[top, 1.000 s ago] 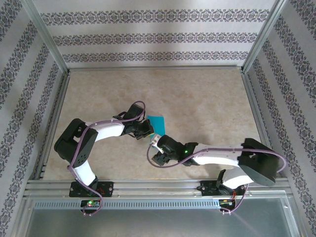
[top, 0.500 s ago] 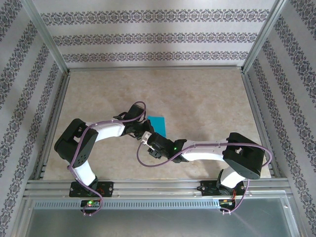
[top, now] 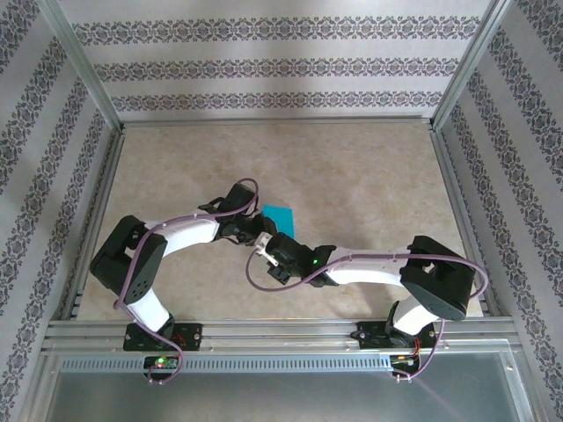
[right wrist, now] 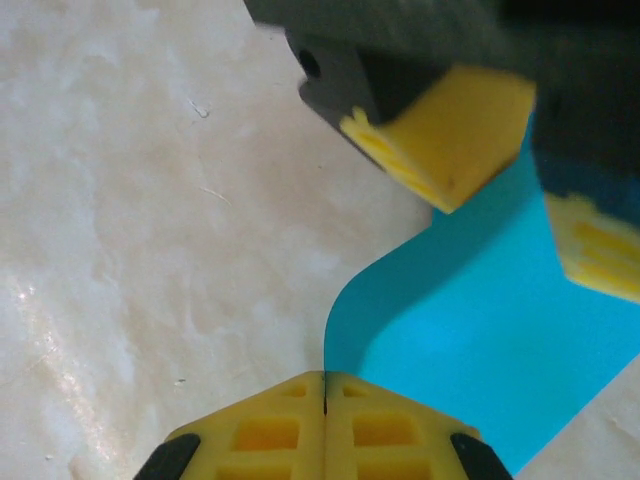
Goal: Fold a paper plane with a square sheet of paper (fold left side to right side)
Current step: Third fold the triangle at the center of the table.
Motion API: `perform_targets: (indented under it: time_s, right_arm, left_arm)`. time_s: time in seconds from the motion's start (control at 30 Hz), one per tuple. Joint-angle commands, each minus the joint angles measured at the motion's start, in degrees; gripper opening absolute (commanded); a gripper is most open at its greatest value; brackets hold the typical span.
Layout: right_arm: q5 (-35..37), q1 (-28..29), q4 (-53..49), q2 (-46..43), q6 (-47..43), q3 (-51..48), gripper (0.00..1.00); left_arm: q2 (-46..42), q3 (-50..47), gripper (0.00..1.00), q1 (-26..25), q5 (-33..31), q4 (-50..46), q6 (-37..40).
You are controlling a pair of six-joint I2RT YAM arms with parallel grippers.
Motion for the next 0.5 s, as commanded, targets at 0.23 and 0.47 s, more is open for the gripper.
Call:
perform_targets:
  time_s: [0.23,0.47]
  right_arm:
    - [-14.46,-5.35,1.46,-3.69,6.74,-3.66,0.0]
    - [-24.47,-9.01,5.51,-2.73,11.45,-4.77,0.0]
  left_arm:
    - [-10.87,2.46,0.45,7.04,-1.5,-11.01,8.13]
    - [-3.23,7.5,0.29,6.69,5.66,-9.29,10.94]
